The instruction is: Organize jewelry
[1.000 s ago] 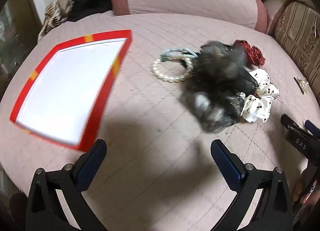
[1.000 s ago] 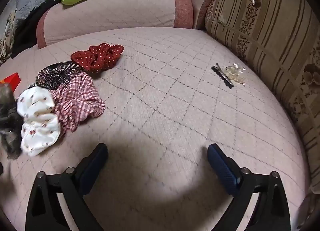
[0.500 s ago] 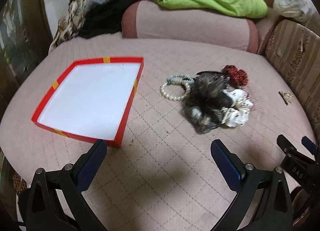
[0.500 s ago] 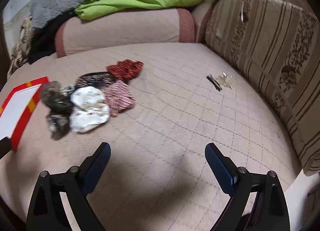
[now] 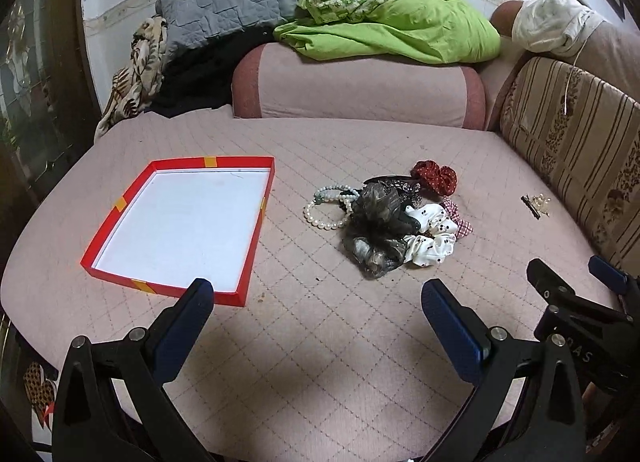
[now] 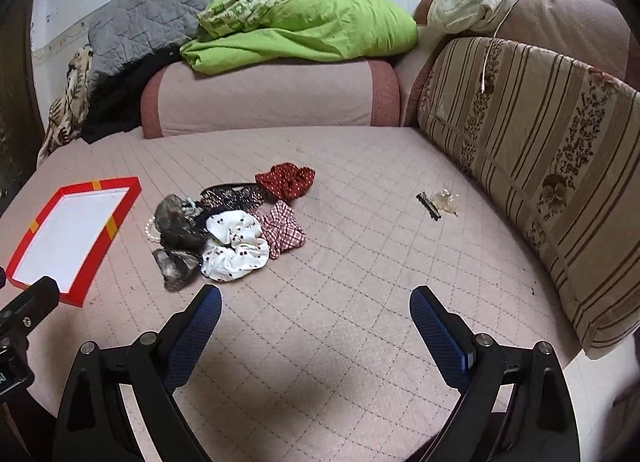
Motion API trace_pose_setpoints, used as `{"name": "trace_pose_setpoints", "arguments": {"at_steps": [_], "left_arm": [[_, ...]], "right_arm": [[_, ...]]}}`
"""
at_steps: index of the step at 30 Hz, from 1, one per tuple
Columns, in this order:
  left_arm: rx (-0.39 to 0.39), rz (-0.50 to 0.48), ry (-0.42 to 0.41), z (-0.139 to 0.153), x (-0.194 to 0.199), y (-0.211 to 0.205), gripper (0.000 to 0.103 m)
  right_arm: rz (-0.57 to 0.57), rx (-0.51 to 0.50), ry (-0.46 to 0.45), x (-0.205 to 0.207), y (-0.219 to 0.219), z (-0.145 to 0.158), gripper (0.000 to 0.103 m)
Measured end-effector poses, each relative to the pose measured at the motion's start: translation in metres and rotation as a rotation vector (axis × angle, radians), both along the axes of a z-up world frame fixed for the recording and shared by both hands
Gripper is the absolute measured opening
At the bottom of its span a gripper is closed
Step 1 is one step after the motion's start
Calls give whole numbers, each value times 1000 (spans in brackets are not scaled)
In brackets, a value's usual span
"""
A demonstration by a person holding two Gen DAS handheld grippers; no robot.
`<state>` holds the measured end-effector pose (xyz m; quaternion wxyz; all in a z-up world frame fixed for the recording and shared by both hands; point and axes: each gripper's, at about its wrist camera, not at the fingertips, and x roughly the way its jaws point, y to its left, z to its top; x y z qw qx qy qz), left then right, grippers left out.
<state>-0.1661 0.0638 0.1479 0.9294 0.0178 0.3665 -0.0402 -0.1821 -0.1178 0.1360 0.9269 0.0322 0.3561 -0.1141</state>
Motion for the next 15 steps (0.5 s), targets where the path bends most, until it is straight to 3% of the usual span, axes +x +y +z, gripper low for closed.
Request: {"name": "trace_pose_setpoints", "arguments": {"at_steps": [15], "left_arm": [[-15,8,-43,16,-19,5,103]], "right_arm": [[2,-9,-55,-19,6,23,97]]}}
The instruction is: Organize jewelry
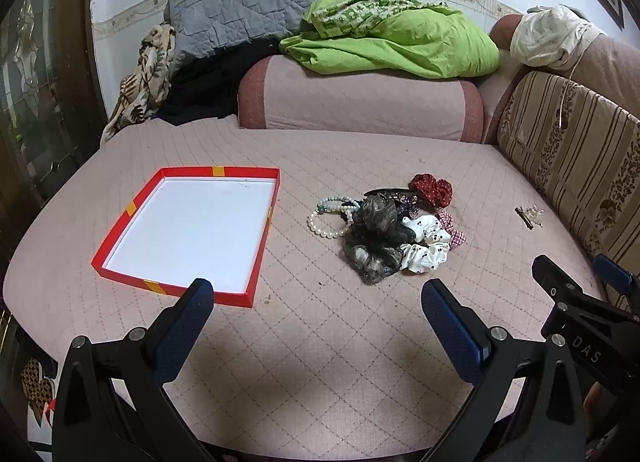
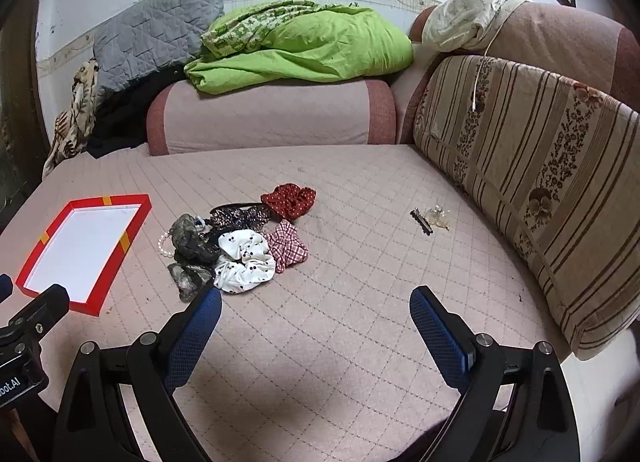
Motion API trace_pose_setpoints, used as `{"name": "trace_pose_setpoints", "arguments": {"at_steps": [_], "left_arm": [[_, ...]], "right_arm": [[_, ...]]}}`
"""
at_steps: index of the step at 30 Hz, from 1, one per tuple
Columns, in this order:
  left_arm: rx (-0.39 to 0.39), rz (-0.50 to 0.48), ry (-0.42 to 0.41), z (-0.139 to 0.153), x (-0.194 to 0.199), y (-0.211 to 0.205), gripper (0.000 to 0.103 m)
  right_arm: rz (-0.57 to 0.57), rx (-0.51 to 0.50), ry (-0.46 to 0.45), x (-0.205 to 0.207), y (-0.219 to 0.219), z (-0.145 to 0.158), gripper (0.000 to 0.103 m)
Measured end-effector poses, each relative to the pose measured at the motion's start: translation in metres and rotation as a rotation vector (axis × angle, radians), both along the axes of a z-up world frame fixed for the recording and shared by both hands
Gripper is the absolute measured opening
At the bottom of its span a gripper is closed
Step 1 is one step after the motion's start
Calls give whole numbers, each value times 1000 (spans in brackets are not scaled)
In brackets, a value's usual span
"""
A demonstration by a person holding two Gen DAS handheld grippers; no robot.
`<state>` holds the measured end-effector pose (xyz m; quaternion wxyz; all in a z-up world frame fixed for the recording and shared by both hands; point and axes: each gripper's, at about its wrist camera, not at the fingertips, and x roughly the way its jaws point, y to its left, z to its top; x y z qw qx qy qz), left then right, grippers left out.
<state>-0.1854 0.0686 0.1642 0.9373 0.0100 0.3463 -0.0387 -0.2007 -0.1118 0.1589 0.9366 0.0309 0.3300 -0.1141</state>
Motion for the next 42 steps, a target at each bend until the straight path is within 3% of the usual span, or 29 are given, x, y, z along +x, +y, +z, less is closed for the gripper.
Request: {"name": "trace_pose_setpoints", "arguments": {"at_steps": [10,33,42], "left_arm": [[5,-18,4,2,-1,-2,103],[30,-59,111,-31,29,-9,103],[28,-51,156,-47,47,-6,103]], "right_arm": [[3,11,-27,-3,0,2,97],[57,65,46,23,-5,-35,96],[64,97,89,36,-9,-52,90]]}}
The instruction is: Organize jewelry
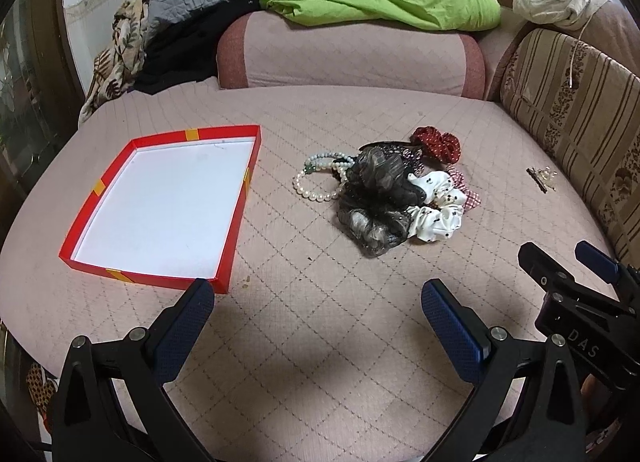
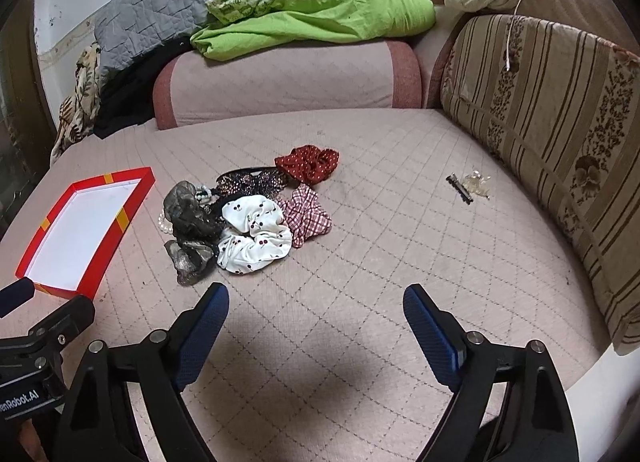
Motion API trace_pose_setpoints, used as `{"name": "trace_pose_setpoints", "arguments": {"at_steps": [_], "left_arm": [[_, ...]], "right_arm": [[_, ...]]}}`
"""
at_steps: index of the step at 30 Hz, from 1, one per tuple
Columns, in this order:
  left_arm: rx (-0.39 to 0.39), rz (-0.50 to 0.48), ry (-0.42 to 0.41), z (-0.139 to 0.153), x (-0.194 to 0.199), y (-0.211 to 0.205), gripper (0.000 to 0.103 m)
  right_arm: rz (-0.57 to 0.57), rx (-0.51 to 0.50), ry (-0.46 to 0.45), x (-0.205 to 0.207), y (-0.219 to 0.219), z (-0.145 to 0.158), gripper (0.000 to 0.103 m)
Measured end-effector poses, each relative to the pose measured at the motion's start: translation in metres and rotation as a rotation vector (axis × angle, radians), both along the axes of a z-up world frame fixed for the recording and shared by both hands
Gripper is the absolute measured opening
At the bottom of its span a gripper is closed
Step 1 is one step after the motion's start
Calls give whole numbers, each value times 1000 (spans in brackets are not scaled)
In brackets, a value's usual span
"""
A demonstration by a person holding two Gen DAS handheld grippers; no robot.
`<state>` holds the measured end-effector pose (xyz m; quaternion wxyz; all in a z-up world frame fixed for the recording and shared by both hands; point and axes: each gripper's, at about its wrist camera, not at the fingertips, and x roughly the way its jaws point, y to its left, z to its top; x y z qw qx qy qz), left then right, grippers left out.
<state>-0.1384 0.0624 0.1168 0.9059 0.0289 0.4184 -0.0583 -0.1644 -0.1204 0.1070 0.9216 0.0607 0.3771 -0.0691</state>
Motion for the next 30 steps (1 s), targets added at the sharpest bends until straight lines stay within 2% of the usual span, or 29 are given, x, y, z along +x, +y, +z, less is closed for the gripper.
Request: {"name": "trace_pose_setpoints", "arguments": {"at_steps": [4,8,13,18,24,25,27,30], "left_arm": [[-5,1,5,-1,12,7,102],[-53,-2,28,1,31,19,95],[-126,-43,82,-1,60,18,95],[-188,-93,122,-10,91,2,95],[-245,-154,180,-30,130,-17,93],[-254,-156,196,-34,136,-19,92],[-276,-162,237,-44,148,-23,78],[-304,-166,286,-56,160,-27,67]], "right_arm": [[27,24,20,10,0,-7,85],[50,72,42,25,-4,-15,78],[62,171,87,53,-16,-29,66],[84,259,102,81,-23,-36,65],[108,262,121,105,-19,-46,65],[111,267,125,107,-20,-47,64],[115,269,132,112,-19,-51,62],[123,271,143,117,-17,-57,55]]}}
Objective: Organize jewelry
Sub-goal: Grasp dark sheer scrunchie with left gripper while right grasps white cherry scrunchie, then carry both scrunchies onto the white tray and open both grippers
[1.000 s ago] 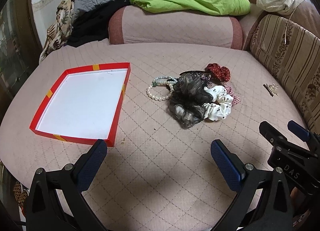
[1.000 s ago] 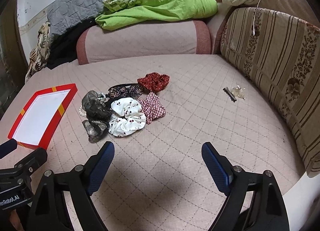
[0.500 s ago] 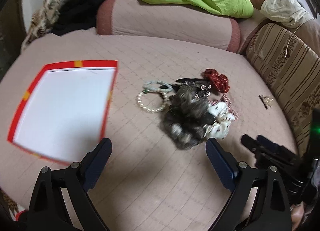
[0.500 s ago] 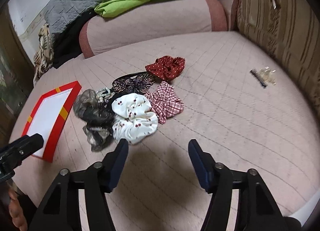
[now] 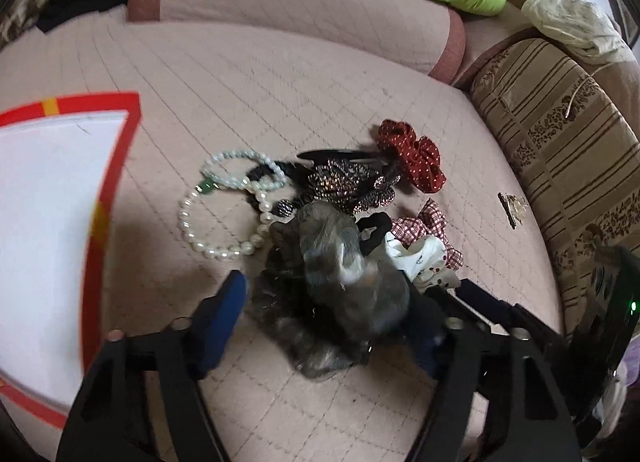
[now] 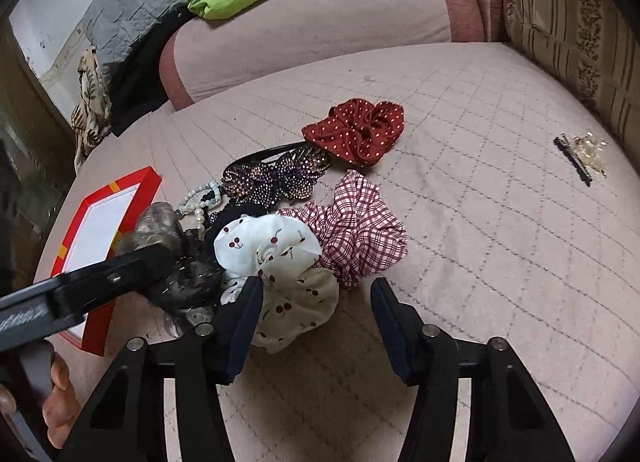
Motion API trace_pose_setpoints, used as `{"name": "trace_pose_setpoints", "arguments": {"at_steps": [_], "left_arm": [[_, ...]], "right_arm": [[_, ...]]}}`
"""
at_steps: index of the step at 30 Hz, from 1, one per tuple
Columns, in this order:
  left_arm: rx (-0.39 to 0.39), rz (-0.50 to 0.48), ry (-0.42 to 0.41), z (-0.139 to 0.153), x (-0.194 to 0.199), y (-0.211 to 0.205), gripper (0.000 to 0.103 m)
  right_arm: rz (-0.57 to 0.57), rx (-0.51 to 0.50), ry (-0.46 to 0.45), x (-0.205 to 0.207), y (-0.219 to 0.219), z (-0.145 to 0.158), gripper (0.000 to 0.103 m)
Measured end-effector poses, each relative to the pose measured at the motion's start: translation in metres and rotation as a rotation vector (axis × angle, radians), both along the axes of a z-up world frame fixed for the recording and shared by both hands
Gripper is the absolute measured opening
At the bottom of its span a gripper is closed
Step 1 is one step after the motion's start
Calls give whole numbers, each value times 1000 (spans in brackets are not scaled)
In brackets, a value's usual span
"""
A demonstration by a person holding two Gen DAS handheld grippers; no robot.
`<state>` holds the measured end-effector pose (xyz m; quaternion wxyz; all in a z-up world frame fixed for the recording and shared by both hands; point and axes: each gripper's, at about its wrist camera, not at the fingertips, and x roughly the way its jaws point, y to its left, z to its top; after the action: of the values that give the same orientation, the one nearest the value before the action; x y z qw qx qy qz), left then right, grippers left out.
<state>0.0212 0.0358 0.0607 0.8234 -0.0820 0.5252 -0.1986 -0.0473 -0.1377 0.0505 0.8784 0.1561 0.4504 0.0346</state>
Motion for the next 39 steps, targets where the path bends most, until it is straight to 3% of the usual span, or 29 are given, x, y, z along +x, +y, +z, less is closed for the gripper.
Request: {"name": "trace_pose_setpoints", "arguments": {"at_steps": [2,4,6,9,17,25,32,39], "left_arm": [[-5,-5,12,-5,2,-2,64],[3,-23,23,-8,2,-7,43],[16,-41,34,-9,-1,-10,14],[16,-37,15,0,-10,-6,10],[-15,10,-35,46,-44,32,10],[47,106,-131,76,-70,89,10],[136,278,-168,81,-78,166,10],[138,394,-114,68,-67,232,10]], "right_arm": [[7,4,10,3,2,-4,48],[14,6,18,5,4,-7,33],[22,6,25,5,8,-8,18],[26,16,21,2,12,-5,11],[49,10,-46,-24,25,35,9],[120,-45,-127,-46,60,81,9],[217,-50,-131,-46,105,95,9],[361,-87,-144,-31,177,105,9]]}}
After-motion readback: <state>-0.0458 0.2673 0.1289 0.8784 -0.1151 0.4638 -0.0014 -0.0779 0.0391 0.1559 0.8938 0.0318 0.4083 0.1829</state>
